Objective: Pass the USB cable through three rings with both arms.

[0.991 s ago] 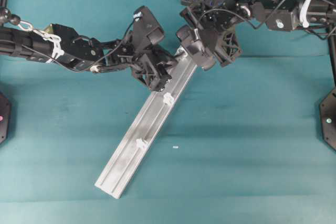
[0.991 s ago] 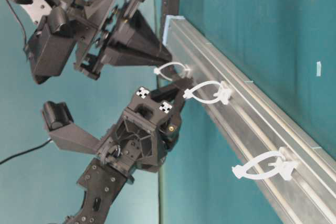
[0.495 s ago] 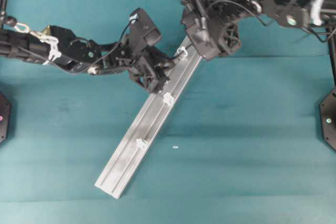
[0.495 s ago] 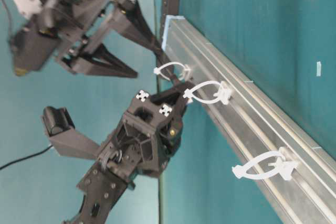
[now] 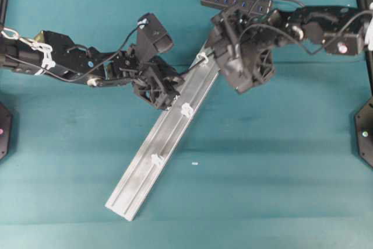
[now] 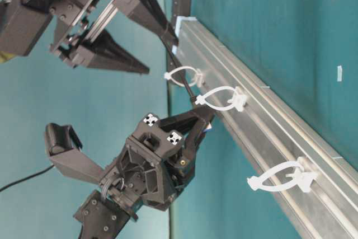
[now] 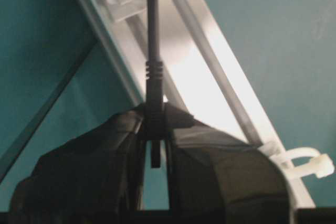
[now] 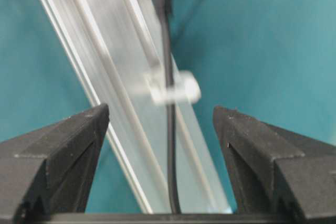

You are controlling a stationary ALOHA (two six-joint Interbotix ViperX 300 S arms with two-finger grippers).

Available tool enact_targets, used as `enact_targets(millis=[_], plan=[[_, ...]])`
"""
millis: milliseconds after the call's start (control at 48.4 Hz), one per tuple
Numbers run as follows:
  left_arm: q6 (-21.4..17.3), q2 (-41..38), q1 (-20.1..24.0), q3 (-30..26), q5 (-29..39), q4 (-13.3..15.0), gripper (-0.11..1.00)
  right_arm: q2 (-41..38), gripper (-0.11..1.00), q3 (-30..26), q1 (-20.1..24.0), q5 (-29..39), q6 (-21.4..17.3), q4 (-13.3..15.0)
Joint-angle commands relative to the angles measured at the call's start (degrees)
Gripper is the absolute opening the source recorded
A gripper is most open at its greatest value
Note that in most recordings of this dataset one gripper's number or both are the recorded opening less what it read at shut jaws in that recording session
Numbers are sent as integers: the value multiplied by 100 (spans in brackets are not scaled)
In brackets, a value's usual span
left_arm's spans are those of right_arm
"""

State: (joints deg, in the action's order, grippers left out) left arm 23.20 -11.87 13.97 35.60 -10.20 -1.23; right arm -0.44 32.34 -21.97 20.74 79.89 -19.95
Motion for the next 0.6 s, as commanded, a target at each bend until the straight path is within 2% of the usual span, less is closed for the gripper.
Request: enact_targets(millis=[0, 413, 578], plan=[[9, 97, -26, -70, -18, -26, 8, -79, 85, -141, 88, -79, -105, -18], [35, 132, -79, -105, -18, -26, 8, -668, 84, -545, 316, -88, -105, -9], [26, 149, -79, -141, -18, -26, 8, -800, 74, -598, 308, -114, -97, 0]])
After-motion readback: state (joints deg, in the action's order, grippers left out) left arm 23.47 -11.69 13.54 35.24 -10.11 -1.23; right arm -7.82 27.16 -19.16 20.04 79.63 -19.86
